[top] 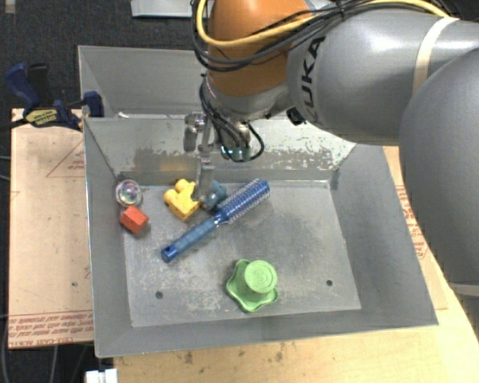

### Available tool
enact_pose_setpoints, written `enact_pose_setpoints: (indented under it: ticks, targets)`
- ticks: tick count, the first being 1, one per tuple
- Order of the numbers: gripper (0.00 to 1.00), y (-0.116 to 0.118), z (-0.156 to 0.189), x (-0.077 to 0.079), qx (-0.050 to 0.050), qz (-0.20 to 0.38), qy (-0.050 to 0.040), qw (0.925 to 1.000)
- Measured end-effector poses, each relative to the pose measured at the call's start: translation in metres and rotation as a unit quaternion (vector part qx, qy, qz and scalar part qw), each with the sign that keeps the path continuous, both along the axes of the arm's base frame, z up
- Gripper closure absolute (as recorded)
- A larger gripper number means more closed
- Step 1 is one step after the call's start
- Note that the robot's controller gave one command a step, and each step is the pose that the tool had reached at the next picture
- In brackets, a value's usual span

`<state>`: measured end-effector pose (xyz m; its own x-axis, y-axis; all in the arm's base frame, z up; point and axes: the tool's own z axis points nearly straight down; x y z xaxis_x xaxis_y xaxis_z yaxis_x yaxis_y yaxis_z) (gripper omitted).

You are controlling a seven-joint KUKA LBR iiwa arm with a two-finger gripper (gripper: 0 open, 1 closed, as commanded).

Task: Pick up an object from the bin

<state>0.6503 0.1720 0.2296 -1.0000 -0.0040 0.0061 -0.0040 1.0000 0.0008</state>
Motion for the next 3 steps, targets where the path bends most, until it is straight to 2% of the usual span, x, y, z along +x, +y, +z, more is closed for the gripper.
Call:
enact_pose_setpoints:
  ticks: [1, 2, 3]
  targets:
    - [0.0, -0.067, -0.144, -0.032, 0.001, 0.235, -0.0026, 0.9719]
    - [1.0, -0.065, -0.143, -0.032, 0.001, 0.235, -0.0034, 0.9719]
    - [1.0, -0.078, -0.022, -0.02, 0.0, 0.213, -0.0087, 0.9769]
